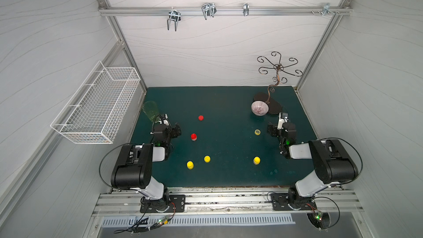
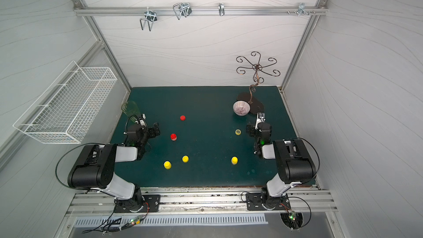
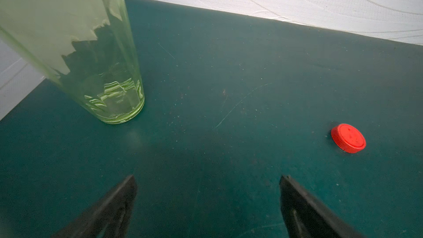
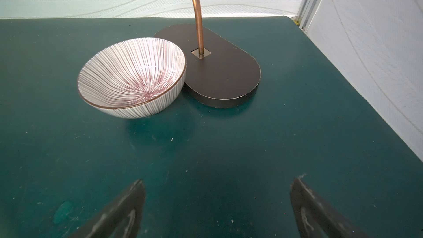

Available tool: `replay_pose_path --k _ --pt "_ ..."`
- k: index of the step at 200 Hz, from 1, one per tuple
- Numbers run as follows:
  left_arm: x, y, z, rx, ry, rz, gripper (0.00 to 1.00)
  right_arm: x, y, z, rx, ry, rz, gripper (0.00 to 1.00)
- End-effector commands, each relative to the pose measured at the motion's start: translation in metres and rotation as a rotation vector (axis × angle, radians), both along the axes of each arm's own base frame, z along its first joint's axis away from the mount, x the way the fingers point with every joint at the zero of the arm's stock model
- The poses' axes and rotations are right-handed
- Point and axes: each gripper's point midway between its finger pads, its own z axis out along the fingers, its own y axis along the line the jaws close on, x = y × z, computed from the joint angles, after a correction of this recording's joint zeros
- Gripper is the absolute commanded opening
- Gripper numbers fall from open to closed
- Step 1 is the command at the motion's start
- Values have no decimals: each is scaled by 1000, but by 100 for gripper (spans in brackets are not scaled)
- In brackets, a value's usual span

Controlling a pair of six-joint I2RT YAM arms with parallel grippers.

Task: Close the paint jar lid
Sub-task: Pick up the paint jar from the center of the board.

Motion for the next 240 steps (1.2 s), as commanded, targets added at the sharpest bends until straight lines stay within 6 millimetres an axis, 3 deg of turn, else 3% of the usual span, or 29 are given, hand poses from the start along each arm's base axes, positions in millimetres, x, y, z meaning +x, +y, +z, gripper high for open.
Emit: replay_pose_path --k 1,25,40,50,70,85,96,108,123,156,183,208,240 --pt "6 -6 40 27 -92 -41 100 -5 6 23 -41 -93 9 99" --pt "5 -7 84 59 -64 49 100 -13 26 68 -204 -105 -26 99" --pt "-3 -7 113 -29 -99 120 100 -23 35 90 -128 -4 -15 99" --pt "-8 -18 134 -98 -119 103 100 -37 42 104 -7 95 -9 99" --pt "-20 -71 183 -132 -154 -31 100 -70 72 127 152 243 140 99" --pt "-39 -132 213 -152 -177 -220 100 -104 84 131 242 392 190 99" --pt "-61 -176 223 -155 -170 -368 100 -133 91 127 280 499 221 99" --pt "-85 -208 219 -159 -133 -486 100 -165 101 121 274 598 278 99" --pt "-114 -235 204 -160 -63 -604 100 -198 102 107 252 707 279 99" --pt "-170 -260 170 -188 11 -763 100 -241 119 83 297 812 332 99" --pt "-206 -284 151 -209 -11 -897 100 -258 129 56 230 917 308 97" --pt "-222 -299 137 -167 -25 -946 100 -266 136 29 193 982 269 92" --pt "-236 -310 126 -161 -24 -1008 100 -262 138 10 156 1011 222 83"
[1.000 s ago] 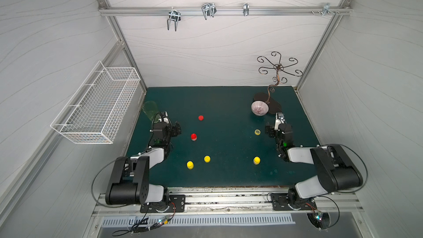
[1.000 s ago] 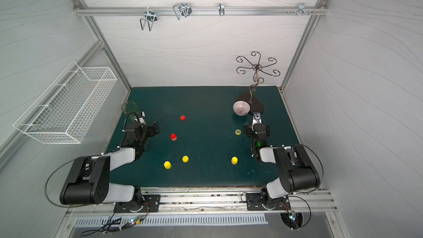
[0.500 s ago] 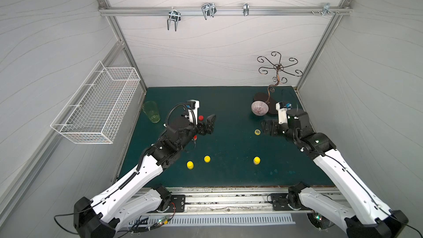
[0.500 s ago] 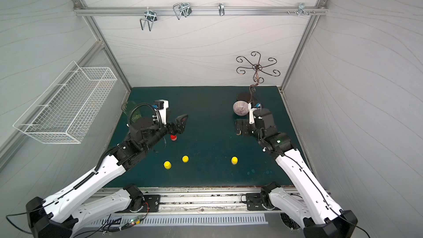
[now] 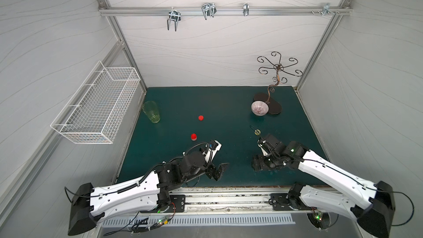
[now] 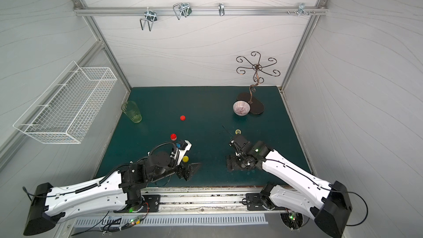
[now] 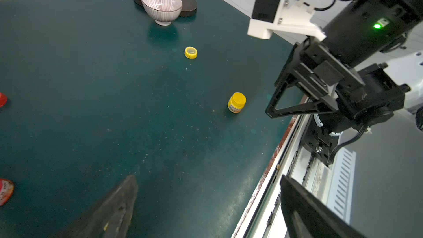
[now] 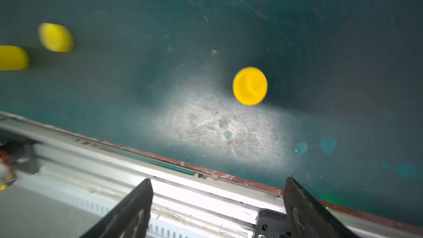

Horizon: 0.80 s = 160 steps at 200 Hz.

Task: Close the paint jar lid
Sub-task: Pick up the paint jar from the center of the board.

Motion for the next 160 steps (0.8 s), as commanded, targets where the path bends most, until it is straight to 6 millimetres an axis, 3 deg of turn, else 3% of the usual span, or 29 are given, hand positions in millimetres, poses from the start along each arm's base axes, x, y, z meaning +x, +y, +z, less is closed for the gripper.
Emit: replay_pose_path --k 1,99,160 --pt "1 -12 25 -102 -65 -3 100 5 0 -9 -29 3 -63 83" --pt "-10 -6 16 -134 -73 -40 100 35 0 -42 -128 12 -103 60" --pt "-11 -2 10 -137 -74 -38 100 47 -5 -55 -123 24 -133 52"
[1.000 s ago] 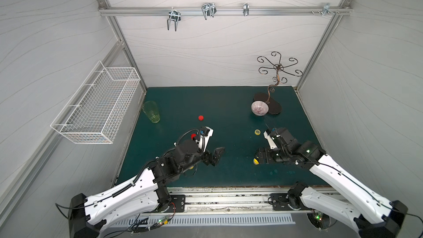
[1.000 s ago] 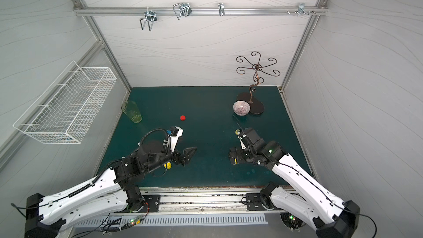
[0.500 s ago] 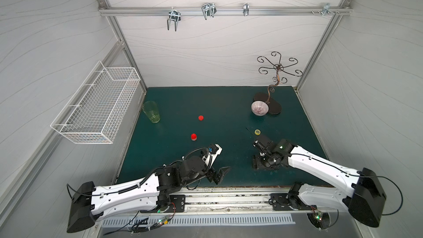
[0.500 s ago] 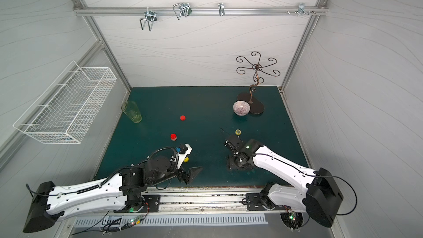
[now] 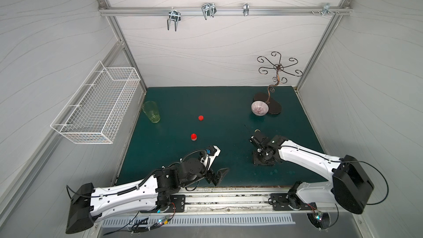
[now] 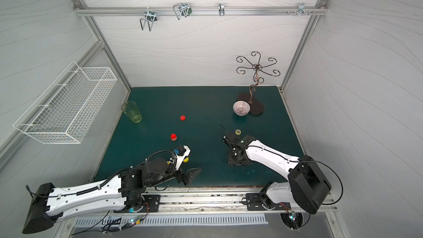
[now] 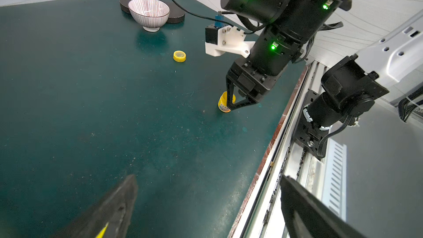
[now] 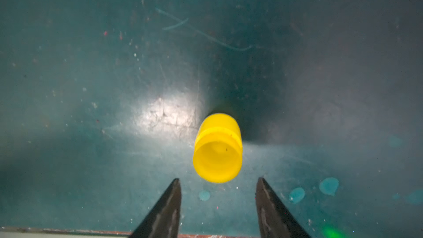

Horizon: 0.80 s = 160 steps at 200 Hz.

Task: Close the paint jar lid
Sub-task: Pick up the paint jar from the center of the board.

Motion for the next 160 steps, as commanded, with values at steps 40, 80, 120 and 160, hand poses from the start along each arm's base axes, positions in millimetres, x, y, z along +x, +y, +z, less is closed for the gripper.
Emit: replay_pose_path --k 40,80,120,160 --pt "1 0 19 -75 -46 5 100 8 4 -10 13 7 6 49" --pt "2 1 17 -73 -45 13 100 8 4 -18 3 22 6 44" --pt "3 4 15 -70 -49 25 100 6 0 -22 -12 30 1 39" --pt "5 3 17 -79 -63 30 100 6 -3 -20 -13 23 -4 33"
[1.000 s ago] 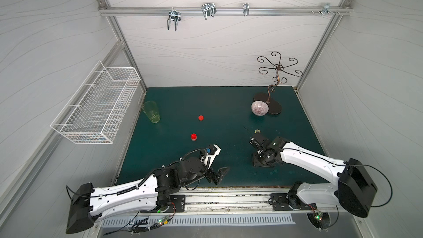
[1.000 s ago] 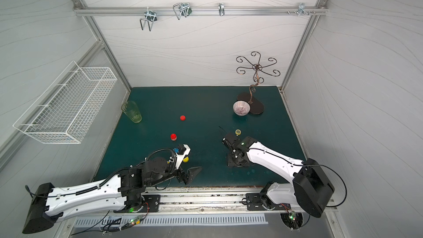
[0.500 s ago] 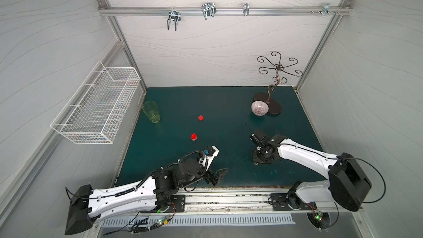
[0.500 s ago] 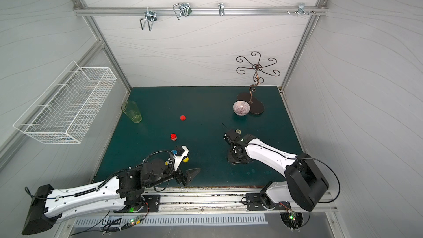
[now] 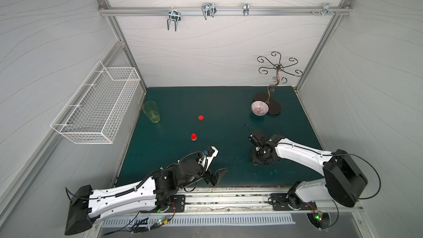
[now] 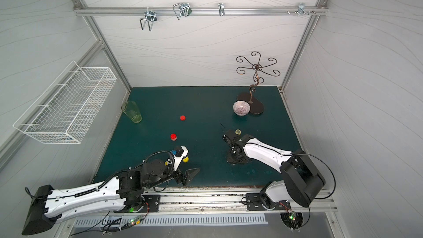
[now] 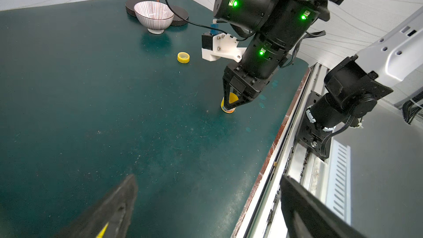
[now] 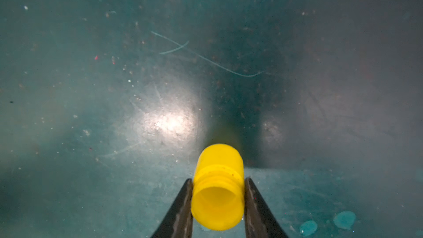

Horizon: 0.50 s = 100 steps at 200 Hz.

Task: Close the paint jar lid
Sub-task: Pick up the paint jar from the center of the board.

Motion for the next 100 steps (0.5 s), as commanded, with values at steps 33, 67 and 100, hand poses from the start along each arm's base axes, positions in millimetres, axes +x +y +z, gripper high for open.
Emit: replay_pose_path --k 33,67,100 --pt "17 -5 25 -98 -84 46 100 -1 -7 10 -6 -16 10 30" --pt "50 0 47 -245 -72 54 99 5 -3 33 43 -34 38 29" --pt "72 2 82 -326 -221 21 99 21 3 67 149 -57 61 29"
